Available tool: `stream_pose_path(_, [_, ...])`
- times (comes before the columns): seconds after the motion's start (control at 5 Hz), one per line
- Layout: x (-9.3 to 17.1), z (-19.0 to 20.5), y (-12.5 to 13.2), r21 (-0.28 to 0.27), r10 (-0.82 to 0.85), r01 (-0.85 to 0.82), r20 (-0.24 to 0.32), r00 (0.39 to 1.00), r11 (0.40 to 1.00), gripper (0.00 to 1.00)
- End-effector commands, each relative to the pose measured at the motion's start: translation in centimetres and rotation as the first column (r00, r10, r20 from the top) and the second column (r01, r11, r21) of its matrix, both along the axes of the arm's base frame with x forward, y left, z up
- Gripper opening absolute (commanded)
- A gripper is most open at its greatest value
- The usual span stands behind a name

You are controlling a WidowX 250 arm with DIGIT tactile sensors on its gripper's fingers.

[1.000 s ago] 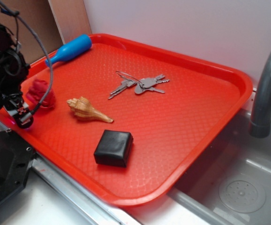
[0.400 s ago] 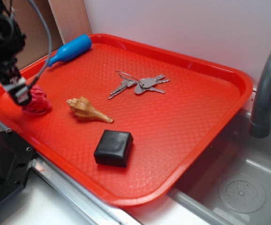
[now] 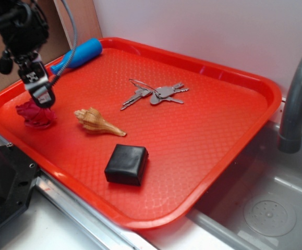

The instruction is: Grab the red paper.

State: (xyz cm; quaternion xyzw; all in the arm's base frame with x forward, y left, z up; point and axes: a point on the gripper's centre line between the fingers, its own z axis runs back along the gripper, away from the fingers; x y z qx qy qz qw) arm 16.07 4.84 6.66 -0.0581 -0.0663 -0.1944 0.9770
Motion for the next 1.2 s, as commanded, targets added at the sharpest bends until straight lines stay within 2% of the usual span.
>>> stream_pose_path(0.0, [2.2, -0.7, 1.2, 0.054, -0.230, 0.230, -0.014, 0.973, 0.972, 1.00])
stream_pose_path(0.2, [1.9, -1.4, 0.5, 0.077, -0.232, 0.238, -0.084, 0.969, 0.968, 1.00])
stream_pose_path(0.6, [-1.5, 0.9, -0.2, 0.142, -0.201, 0.214, -0.094, 0.975, 0.967, 1.00])
stream_pose_path(0.8, [-2.6, 0.8, 0.2, 0.198, -0.171, 0.195, -0.129, 0.977, 0.961, 1.00])
stream_pose_path(1.0, [-3.2, -0.4, 1.5, 0.228, -0.129, 0.166, -0.167, 0.977, 0.959, 1.00])
